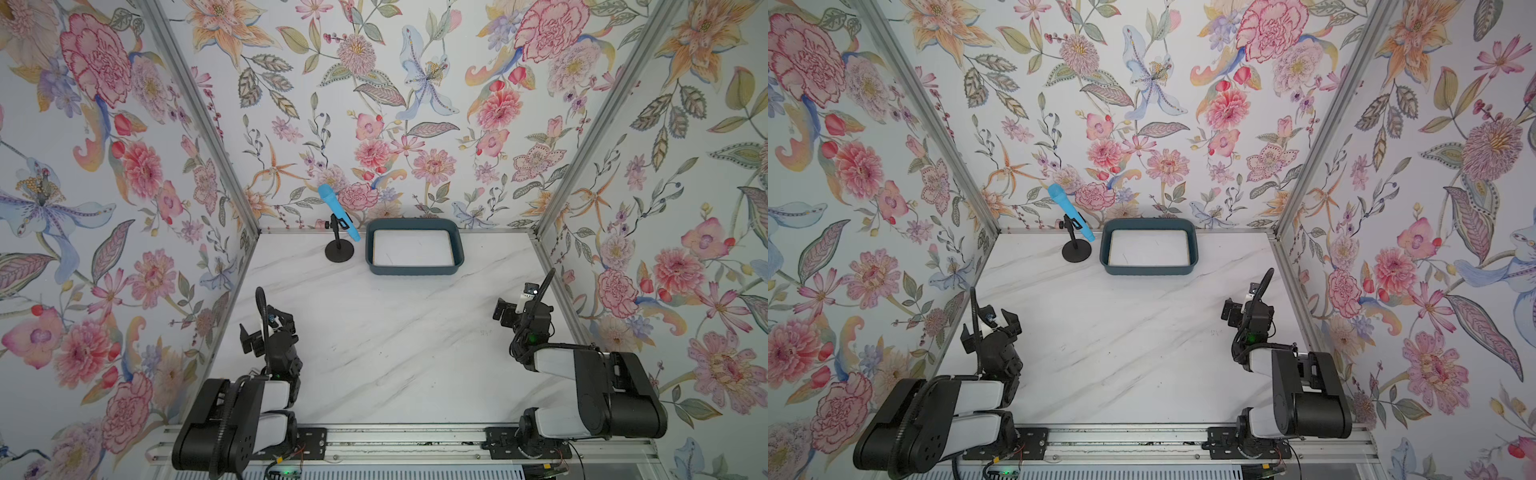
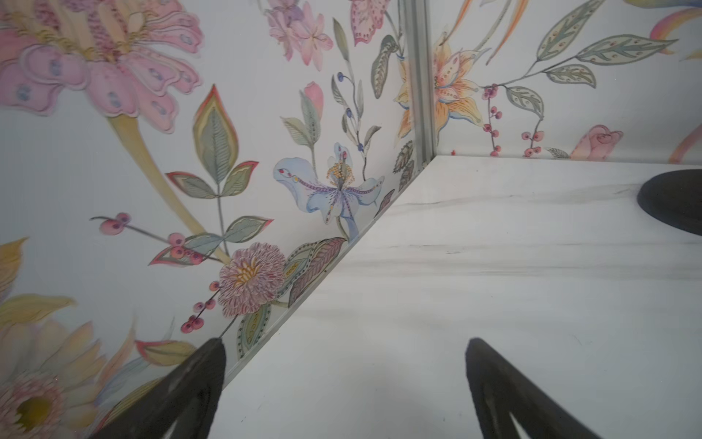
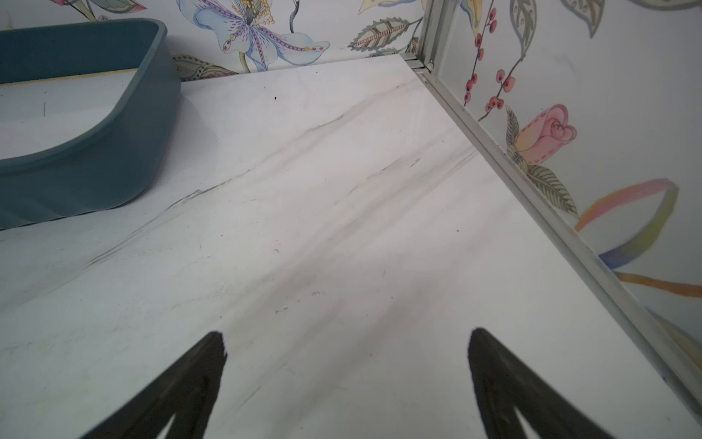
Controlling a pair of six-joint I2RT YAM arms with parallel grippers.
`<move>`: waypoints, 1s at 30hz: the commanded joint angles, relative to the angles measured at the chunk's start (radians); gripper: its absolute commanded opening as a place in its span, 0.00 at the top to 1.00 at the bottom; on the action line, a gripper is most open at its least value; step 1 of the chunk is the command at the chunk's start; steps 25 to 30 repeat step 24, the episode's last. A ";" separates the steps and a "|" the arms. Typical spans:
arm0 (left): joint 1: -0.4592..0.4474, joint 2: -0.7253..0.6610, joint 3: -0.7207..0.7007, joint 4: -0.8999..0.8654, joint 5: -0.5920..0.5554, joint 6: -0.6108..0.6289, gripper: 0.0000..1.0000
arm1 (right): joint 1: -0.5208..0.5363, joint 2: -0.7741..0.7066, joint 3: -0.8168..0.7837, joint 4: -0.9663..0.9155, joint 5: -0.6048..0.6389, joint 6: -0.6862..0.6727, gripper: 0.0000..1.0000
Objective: Put the whiteboard into the storage box
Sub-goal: Reset both arms
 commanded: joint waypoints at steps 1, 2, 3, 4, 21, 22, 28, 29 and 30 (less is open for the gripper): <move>0.009 0.063 0.104 0.047 0.256 0.017 0.00 | 0.061 0.044 0.020 0.159 0.005 -0.103 0.00; -0.008 0.097 0.090 0.120 0.273 0.054 0.00 | 0.060 0.032 0.012 0.149 0.006 -0.099 0.00; -0.026 0.140 0.077 0.182 0.238 0.065 0.00 | 0.052 0.027 -0.008 0.180 -0.005 -0.092 0.00; -0.029 0.195 0.052 0.310 0.235 0.071 0.00 | 0.046 0.039 -0.044 0.255 -0.018 -0.089 0.00; -0.006 0.241 0.034 0.329 0.394 0.092 0.00 | 0.049 0.075 -0.077 0.351 0.022 -0.081 0.00; 0.000 0.247 0.034 0.332 0.397 0.092 0.00 | 0.048 0.074 -0.078 0.351 0.021 -0.081 0.00; 0.000 0.245 0.030 0.339 0.392 0.092 0.00 | 0.048 0.075 -0.079 0.351 0.021 -0.081 0.00; 0.000 0.245 0.030 0.339 0.392 0.092 0.00 | 0.048 0.075 -0.079 0.351 0.021 -0.081 0.00; 0.000 0.245 0.030 0.339 0.392 0.092 0.00 | 0.048 0.075 -0.079 0.351 0.021 -0.081 0.00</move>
